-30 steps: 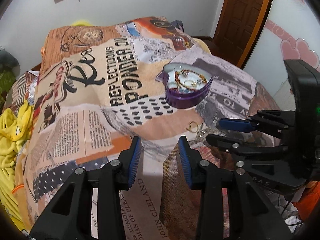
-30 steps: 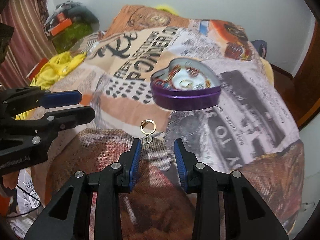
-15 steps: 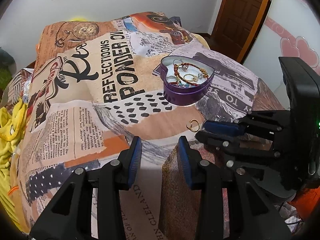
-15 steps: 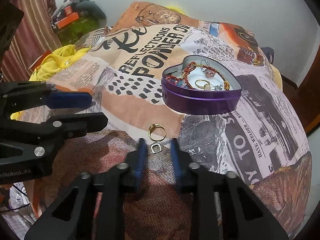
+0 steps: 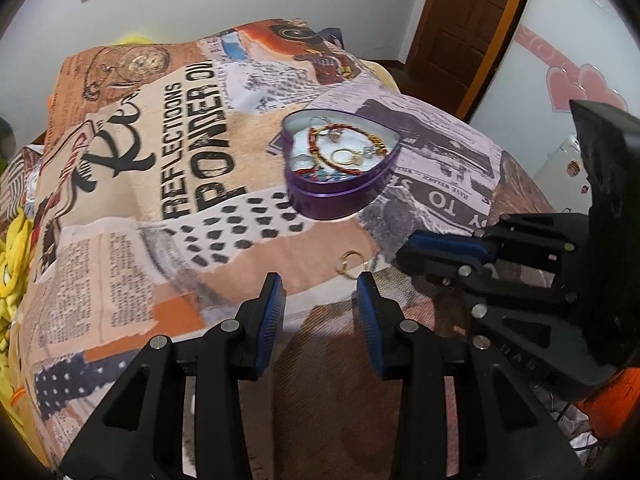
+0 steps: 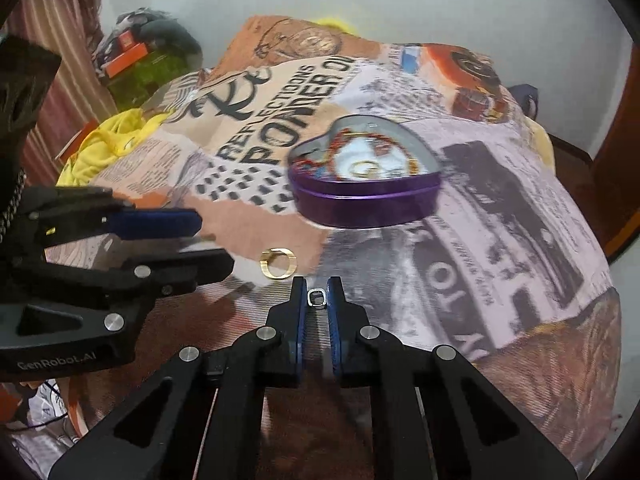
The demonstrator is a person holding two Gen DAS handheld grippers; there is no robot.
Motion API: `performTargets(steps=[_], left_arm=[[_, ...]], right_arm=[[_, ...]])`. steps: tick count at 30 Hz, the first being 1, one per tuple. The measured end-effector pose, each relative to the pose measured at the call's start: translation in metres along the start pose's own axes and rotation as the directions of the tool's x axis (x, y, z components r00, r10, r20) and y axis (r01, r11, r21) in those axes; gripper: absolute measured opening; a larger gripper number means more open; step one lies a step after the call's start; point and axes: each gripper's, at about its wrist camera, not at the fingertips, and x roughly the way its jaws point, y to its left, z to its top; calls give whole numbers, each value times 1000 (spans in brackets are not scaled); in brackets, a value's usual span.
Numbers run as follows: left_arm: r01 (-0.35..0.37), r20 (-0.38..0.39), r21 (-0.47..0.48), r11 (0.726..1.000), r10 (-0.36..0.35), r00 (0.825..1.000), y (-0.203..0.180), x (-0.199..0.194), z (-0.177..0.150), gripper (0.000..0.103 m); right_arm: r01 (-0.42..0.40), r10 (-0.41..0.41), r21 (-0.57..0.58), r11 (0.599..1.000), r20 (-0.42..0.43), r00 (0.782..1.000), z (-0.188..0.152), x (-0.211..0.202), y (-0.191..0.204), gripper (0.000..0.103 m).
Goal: Organize jewelry
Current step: 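Move the right gripper down and grasp a gold ring beside the tin, then carry the gold ring over the purple tin with the right gripper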
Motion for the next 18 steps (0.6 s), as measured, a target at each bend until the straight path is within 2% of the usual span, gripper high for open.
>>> performTargets(steps=[3,7,9,12,18], left_arm=[[4,-4,5,1000,-4,1000,-5,6,4,37],[11,-18,6,1000,-11,1000,-9,15,10,23],[6,-25,0,1000,-6,1000,-10,19,11,20],[13,-37,-2,1000,-13,999,-11,24,10,6],[6,-4,1,1000,-6,1000,-12,17,9,3]], right_arm=[[22,-22,16,1000,12,1000,0,-6,-9,9],[35,-36,35,999,29,999,0,-13,-18,9],[40,-42,39,998,37,998,1,-16,-20,9],[40,-42,44,998,47,998,3,-18,-22,9],[38,-42,50,998,67,997,6,-23,-24,9]])
